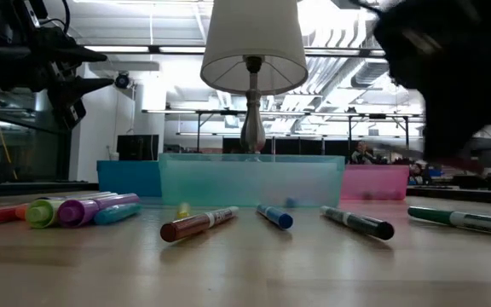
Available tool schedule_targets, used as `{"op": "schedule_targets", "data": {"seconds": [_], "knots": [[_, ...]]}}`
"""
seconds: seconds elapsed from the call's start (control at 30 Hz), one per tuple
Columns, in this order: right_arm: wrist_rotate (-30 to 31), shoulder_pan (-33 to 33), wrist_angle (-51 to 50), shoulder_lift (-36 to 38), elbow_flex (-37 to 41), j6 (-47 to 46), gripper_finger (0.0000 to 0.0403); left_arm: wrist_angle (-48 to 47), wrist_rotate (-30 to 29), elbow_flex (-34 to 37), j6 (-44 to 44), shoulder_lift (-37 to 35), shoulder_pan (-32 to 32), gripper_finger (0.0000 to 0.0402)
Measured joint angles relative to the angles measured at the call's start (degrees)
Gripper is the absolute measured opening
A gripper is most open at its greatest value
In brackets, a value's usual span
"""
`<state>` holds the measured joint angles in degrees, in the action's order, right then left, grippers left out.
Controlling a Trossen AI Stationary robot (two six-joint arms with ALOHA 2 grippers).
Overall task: Pick & Place Markers
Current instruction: Put the dark red marker pen into the blue bin
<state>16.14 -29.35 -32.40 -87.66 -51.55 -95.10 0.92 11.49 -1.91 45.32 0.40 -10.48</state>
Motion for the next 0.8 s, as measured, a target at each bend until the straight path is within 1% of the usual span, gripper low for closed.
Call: {"op": "schedule_targets", "data": {"seconds": [0.17, 0.33, 0.47, 0.6, 0.8], "knots": [[5.2, 3.2, 7.5, 2.2, 0.0, 7.7, 0.0024, 2.6, -0.3, 0.1, 0.0, 0.4, 0.0, 0.0156], [8.1, 7.3, 17.6, 2.6, 0.0, 18.3, 0.0024, 7.0, -1.1, 0.1, 0.4, 2.4, 0.0, 0.0156], [8.8, 10.9, 26.6, 2.6, 0.0, 26.7, 0.0024, 12.8, -1.5, 0.1, 0.6, 4.9, 0.0, 0.0156], [8.8, 14.5, 35.1, 2.6, -0.1, 33.3, 0.0024, 18.5, -3.4, 0.1, -0.1, 8.2, 0.0, 0.0156], [7.1, 18.4, 42.9, 2.6, -0.1, 41.2, 0.0024, 24.1, -6.2, -0.5, -3.9, 14.8, 0.0, 0.0156]]}}
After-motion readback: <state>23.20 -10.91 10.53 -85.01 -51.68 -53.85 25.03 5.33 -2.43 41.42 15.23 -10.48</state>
